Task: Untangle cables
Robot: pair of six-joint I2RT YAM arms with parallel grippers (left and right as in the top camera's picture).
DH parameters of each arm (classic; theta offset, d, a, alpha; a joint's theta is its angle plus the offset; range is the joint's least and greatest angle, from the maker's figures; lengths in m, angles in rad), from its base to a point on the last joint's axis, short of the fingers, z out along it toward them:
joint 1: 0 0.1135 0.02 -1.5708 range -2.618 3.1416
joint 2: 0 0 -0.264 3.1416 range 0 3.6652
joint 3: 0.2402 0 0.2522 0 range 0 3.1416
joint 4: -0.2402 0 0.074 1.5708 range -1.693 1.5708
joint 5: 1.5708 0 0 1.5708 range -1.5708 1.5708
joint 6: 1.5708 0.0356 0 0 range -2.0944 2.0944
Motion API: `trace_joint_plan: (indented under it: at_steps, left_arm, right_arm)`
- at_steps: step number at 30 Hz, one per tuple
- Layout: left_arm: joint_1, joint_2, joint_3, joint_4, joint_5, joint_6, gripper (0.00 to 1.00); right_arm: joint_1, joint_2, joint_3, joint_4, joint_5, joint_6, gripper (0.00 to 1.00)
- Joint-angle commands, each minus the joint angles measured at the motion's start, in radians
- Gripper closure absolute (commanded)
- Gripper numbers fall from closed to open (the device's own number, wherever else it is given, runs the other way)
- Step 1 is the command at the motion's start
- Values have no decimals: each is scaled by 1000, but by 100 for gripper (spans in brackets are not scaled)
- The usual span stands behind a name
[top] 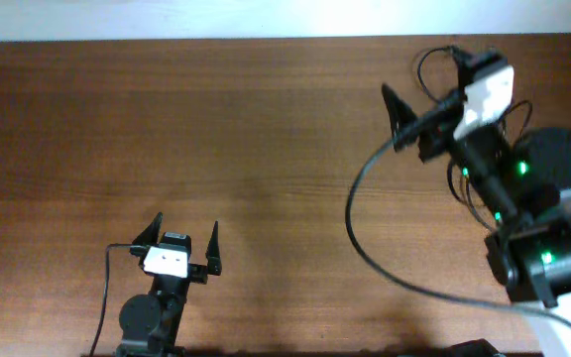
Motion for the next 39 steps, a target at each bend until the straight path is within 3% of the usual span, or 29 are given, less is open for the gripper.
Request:
trace_joint_plan:
  at_steps: [1, 9, 17, 27, 30, 39]
  left_arm:
    - [5, -8, -4, -3, 4, 16, 1]
    - [5, -8, -4, -3, 4, 16, 1]
    - [5, -8, -4, -3, 4, 16, 1]
    - [5, -8, -4, -3, 4, 16, 1]
    - [5, -8, -4, -3, 4, 16, 1]
    - [5, -8, -4, -3, 4, 16, 1]
  right_arm:
    - [-46, -105, -127, 28, -12, -7, 1]
    - [-108, -312, -354, 107, -4, -7, 1]
    - [-114, -612, -794, 409, -3, -7, 1]
    - [-126, -906, -1076, 425, 3, -7, 1]
    - [-127, -995, -1078, 316, 5, -8, 1]
    - [-198, -996, -1078, 0, -16, -6, 1]
